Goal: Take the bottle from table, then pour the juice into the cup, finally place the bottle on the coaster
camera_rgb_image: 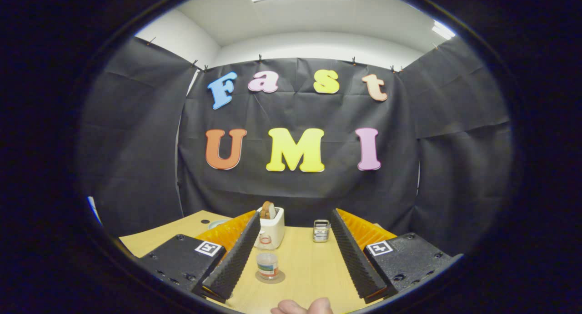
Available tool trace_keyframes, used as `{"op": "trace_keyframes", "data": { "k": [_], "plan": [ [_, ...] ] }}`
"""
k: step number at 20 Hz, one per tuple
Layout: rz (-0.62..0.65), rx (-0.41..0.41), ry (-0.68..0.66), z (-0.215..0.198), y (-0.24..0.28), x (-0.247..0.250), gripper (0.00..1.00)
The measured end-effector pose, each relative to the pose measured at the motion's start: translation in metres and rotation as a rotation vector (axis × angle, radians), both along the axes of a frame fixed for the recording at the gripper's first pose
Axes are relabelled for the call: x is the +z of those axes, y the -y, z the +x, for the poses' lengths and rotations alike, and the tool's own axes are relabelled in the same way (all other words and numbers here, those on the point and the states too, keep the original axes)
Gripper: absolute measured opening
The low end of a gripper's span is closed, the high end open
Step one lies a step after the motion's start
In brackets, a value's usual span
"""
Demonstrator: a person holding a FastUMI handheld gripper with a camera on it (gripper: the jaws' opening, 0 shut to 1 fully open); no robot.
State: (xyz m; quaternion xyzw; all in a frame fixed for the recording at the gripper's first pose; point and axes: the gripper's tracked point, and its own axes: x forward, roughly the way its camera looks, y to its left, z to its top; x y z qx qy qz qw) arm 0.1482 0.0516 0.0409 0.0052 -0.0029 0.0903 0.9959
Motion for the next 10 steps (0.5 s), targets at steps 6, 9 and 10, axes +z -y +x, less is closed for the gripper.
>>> {"op": "trace_keyframes", "data": {
  "k": [6, 9, 10],
  "plan": [
    [0.019, -0.055, 0.007, -0.076, 0.029, 0.005, 1.00],
    [0.031, -0.062, 0.008, -0.098, 0.038, 0.002, 1.00],
    [0.025, -0.059, 0.012, -0.104, 0.040, 0.001, 1.00]
  ]
}}
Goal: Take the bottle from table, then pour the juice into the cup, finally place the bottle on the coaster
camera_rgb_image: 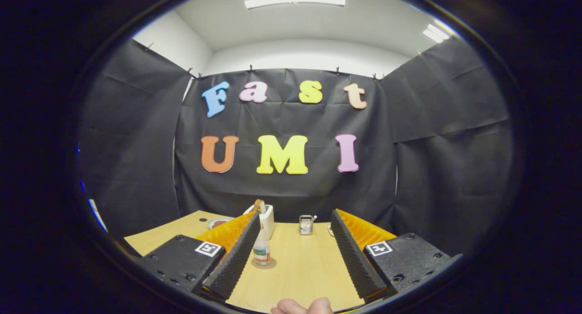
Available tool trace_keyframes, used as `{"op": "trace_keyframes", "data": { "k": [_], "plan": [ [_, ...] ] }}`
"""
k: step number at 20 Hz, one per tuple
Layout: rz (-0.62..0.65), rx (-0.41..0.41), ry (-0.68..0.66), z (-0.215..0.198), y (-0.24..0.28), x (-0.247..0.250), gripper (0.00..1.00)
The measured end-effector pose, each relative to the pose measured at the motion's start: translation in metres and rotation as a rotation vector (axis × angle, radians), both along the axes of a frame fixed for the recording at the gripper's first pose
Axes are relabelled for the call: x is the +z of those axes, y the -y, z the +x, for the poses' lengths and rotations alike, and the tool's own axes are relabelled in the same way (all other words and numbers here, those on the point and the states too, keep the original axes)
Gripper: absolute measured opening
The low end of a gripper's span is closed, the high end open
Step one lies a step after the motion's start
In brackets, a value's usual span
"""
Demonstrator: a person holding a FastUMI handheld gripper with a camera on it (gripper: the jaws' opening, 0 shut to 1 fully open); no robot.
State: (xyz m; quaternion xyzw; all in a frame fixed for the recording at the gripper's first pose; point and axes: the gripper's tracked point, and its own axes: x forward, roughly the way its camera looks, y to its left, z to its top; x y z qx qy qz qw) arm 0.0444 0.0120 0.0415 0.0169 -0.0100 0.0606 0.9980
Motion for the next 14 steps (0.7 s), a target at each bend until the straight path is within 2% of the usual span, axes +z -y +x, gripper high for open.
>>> {"op": "trace_keyframes", "data": {
  "k": [6, 10, 14],
  "plan": [
    [-0.031, -0.016, 0.023, -0.010, 0.018, -0.009, 1.00],
    [-0.038, -0.063, 0.046, -0.009, 0.030, -0.011, 1.00],
    [-0.053, -0.009, 0.058, -0.010, 0.014, -0.010, 1.00]
  ]
}}
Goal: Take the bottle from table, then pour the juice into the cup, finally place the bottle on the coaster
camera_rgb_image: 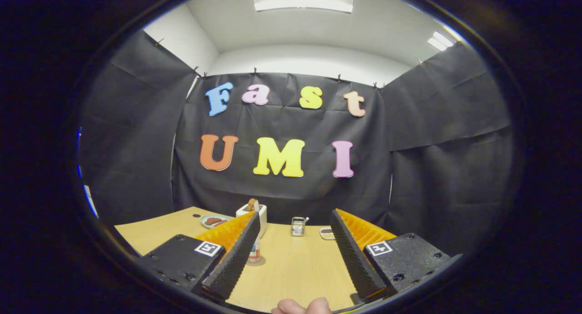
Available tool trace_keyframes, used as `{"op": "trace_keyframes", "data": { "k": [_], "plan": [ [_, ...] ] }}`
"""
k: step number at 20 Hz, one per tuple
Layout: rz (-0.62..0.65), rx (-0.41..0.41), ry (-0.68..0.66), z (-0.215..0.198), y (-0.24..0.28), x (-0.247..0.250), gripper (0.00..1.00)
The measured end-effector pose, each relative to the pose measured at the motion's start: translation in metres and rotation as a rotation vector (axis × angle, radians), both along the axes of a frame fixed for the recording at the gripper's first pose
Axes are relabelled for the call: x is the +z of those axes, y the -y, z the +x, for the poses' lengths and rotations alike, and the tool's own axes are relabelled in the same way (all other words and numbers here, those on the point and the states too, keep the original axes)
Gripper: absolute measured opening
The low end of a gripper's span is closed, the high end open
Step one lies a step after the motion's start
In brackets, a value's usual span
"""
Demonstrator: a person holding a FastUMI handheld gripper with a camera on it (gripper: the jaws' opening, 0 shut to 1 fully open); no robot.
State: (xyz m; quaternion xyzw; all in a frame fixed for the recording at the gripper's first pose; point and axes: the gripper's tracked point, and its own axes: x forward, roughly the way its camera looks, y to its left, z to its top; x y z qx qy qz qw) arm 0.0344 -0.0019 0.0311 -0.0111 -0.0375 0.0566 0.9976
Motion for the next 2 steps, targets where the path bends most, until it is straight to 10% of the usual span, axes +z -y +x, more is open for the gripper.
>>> {"op": "trace_keyframes", "data": {
  "k": [2],
  "plan": [
    [0.000, 0.008, 0.005, 0.0013, -0.0033, 0.0011, 1.00]
  ]
}}
